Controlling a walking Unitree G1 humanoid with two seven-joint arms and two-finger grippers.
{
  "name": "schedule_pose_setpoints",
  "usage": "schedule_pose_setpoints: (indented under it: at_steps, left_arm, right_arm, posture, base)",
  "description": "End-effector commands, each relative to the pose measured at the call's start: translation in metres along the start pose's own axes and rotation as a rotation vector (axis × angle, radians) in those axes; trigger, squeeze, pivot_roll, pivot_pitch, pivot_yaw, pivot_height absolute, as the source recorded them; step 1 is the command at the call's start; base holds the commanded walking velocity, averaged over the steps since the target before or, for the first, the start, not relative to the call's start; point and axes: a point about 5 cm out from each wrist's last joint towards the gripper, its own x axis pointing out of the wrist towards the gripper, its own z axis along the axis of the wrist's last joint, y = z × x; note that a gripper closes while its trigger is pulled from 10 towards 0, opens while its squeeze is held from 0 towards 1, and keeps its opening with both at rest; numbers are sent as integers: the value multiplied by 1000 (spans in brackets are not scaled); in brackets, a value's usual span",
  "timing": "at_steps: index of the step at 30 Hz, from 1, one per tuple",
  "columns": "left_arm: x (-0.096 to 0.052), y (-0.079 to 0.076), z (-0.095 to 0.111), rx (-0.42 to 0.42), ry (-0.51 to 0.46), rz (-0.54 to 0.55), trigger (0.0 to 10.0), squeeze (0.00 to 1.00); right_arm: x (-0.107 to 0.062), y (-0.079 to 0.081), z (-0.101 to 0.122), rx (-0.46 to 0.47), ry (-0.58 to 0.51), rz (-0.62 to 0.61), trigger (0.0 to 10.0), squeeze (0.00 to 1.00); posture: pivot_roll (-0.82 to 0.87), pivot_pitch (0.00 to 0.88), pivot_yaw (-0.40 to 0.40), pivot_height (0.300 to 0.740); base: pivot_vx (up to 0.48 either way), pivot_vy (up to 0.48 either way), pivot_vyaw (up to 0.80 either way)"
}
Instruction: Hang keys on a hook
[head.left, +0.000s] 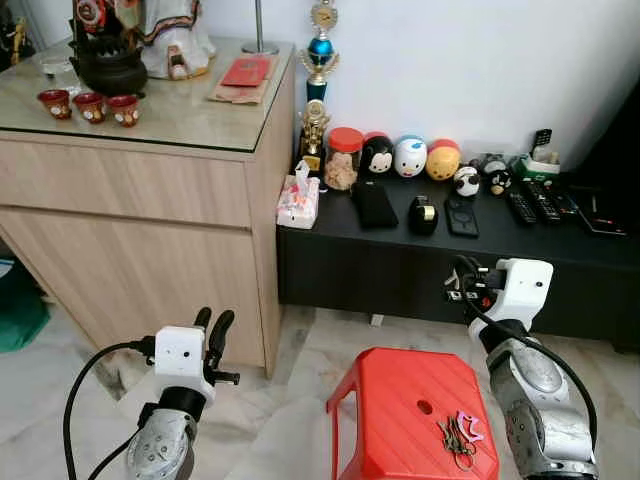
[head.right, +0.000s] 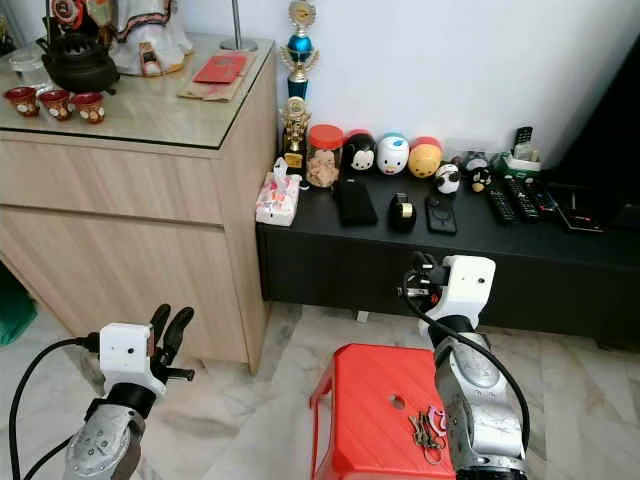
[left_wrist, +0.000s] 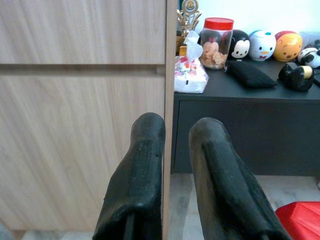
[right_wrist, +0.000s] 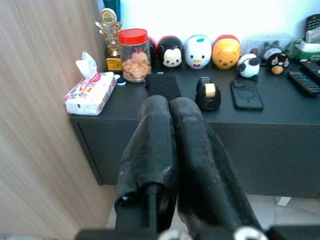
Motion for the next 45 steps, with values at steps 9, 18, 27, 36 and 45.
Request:
schedule_pose_setpoints:
  at_steps: [9, 18, 27, 36, 45]
  left_arm:
    - [-2, -5, 1, -8, 8, -28, 10000, 0]
    - [-2, -6, 1, -11, 6, -31, 10000, 0]
    - [-2, -6, 1, -14, 5, -32, 10000, 0]
    - [-1, -7, 3, -12, 5, -44, 10000, 0]
    - [-3, -5, 4, -7, 10, -46, 10000, 0]
  right_arm:
    - [-2, 2, 7, -26, -11, 12, 10000, 0]
    - [-2, 4, 10, -29, -10, 19, 10000, 0]
    - [-1, 4, 10, -34, 6, 14, 10000, 0]
    - [-3, 6, 10, -35, 30, 15, 10000, 0]
    - [-5, -4, 13, -113, 80, -31, 10000, 0]
  posture:
    - [61, 0, -91, 722]
    - [64, 0, -94, 722]
    - [68, 0, -96, 722]
    - [70, 0, -98, 722]
    - [62, 0, -97, 722]
  base:
    - [-270, 0, 0]
    - [-288, 0, 0]
    - [-289, 0, 0]
    - [-289, 0, 0]
    - [-300, 0, 0]
